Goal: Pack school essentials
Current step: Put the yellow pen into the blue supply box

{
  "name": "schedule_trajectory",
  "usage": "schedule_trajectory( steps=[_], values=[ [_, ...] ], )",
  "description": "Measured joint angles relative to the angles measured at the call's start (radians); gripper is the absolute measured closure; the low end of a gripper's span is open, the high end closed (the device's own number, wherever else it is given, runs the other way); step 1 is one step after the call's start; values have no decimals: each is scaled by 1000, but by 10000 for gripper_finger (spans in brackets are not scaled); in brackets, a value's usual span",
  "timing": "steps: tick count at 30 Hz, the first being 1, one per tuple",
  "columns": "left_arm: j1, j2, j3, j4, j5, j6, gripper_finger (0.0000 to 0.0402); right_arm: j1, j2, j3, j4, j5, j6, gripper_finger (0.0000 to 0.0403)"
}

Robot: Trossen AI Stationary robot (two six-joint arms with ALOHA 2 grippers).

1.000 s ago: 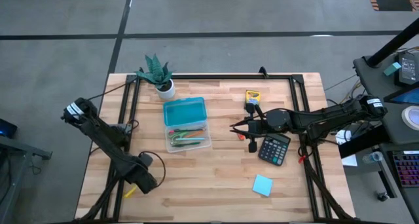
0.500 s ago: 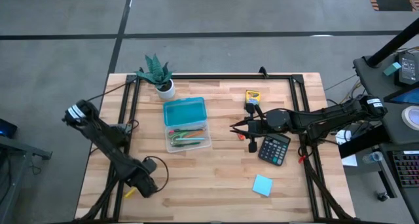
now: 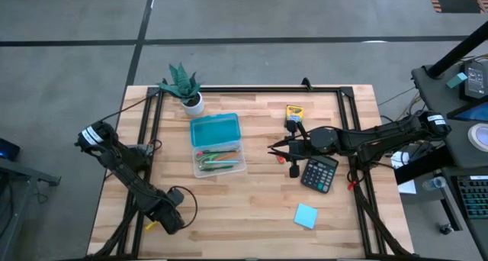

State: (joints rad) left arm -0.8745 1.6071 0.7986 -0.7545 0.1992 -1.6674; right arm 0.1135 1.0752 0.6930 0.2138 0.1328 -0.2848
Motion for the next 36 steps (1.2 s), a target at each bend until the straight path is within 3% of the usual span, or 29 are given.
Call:
schedule_trajectory(
  steps=[8, 18, 27, 32, 36],
  values=[
    [-1, 7, -4, -2, -20, -1, 379, 0, 0, 0, 0, 0, -3, 339],
    [69, 1, 55, -56, -17, 98, 391, 0, 0, 0, -1, 0, -7, 339],
    [315, 2, 278, -172, -337, 512, 393, 0, -4, 7, -112, 0, -4, 339],
    [471, 2, 376, -175, -440, 839, 393, 0, -18, 21, -211, 0, 33, 339],
    [591, 2, 411, -172, -457, 1058, 393, 0, -51, 22, -289, 1, 67, 339]
  ],
)
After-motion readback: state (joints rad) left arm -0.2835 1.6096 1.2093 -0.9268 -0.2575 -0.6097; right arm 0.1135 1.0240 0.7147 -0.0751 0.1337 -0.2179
